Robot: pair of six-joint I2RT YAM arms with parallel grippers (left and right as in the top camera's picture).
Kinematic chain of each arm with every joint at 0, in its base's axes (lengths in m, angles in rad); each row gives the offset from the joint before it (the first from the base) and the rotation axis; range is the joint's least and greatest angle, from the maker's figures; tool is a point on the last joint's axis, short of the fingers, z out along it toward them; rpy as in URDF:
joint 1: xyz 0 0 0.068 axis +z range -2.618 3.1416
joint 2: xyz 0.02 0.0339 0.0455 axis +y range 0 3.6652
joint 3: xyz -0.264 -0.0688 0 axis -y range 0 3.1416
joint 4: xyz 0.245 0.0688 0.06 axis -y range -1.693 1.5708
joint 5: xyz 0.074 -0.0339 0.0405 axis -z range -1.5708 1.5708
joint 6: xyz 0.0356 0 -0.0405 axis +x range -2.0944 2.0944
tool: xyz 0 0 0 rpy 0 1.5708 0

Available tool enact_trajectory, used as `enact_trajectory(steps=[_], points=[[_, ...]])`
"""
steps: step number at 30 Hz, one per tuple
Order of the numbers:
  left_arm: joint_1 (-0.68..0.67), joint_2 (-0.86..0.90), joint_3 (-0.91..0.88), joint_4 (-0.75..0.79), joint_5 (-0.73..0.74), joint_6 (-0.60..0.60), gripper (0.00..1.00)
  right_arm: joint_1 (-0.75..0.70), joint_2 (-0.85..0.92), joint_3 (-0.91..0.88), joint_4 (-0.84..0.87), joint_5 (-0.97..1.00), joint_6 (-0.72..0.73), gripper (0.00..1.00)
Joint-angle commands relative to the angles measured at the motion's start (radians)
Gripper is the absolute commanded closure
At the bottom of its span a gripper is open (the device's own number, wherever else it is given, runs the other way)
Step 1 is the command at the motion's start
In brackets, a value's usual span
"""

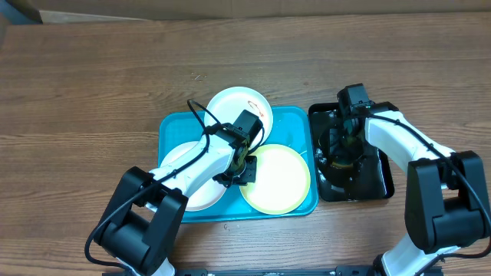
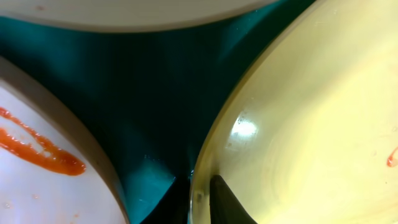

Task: Clean dirty plates on tray and stack at the side
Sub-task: 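Return the sponge to the black tray and rinse it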

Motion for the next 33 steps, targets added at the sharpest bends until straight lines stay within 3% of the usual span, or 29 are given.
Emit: enact_trajectory(steps=[1, 3, 4, 5, 6, 7, 8, 9, 15, 17, 19, 21, 22, 24, 25, 33], points=[[0.003, 0.022, -0.009, 0.000, 0.012, 0.005, 0.83, -0.001, -0.016, -0.007, 0.000, -0.004, 0.006, 0.44], [0.003, 0.022, -0.009, -0.001, 0.012, 0.005, 0.83, -0.001, -0.016, -0.011, -0.001, -0.004, 0.006, 0.89], [0.003, 0.022, -0.009, -0.001, 0.011, 0.006, 0.83, -0.001, -0.016, -0.014, 0.000, -0.004, 0.006, 0.96], [0.003, 0.022, -0.009, -0.001, 0.011, 0.006, 0.82, -0.001, -0.016, -0.016, 0.000, -0.004, 0.005, 0.96], [0.003, 0.022, -0.008, -0.001, 0.011, 0.006, 0.82, -0.001, -0.016, -0.016, 0.000, -0.004, 0.005, 0.90], [0.003, 0.022, -0.008, -0.001, 0.012, 0.006, 0.82, -0.001, -0.016, -0.015, 0.001, -0.004, 0.005, 0.54], [0.003, 0.022, -0.008, -0.001, 0.011, 0.005, 0.82, -0.001, -0.016, -0.012, 0.000, -0.004, 0.005, 0.35], [0.003, 0.022, -0.008, -0.001, 0.012, 0.006, 0.82, -0.003, -0.016, -0.011, 0.000, -0.004, 0.005, 0.31], [0.003, 0.022, -0.007, -0.002, 0.012, 0.005, 0.81, -0.003, -0.016, -0.011, -0.078, -0.005, 0.032, 0.32], [0.003, 0.022, -0.007, -0.001, 0.012, 0.005, 0.81, -0.003, -0.016, -0.012, -0.105, -0.025, 0.062, 0.47], [0.003, 0.022, -0.007, 0.000, 0.016, 0.005, 0.80, -0.003, -0.016, -0.014, -0.111, -0.050, 0.062, 0.92], [0.004, 0.022, -0.007, 0.000, 0.020, 0.005, 0.80, -0.003, -0.016, -0.013, -0.107, -0.050, 0.061, 0.96], [0.004, 0.022, -0.007, 0.000, 0.020, 0.005, 0.80, -0.003, -0.016, -0.012, -0.103, -0.049, 0.058, 0.94], [0.004, 0.022, -0.007, -0.001, 0.019, 0.006, 0.80, -0.005, -0.016, 0.002, -0.103, -0.045, 0.057, 0.47], [0.003, 0.022, -0.007, -0.002, 0.019, 0.006, 0.80, -0.006, -0.016, 0.014, -0.108, -0.044, 0.057, 0.36], [0.004, 0.022, -0.007, 0.002, 0.020, 0.005, 0.79, -0.011, -0.016, 0.083, -0.050, 0.009, 0.058, 0.15]])
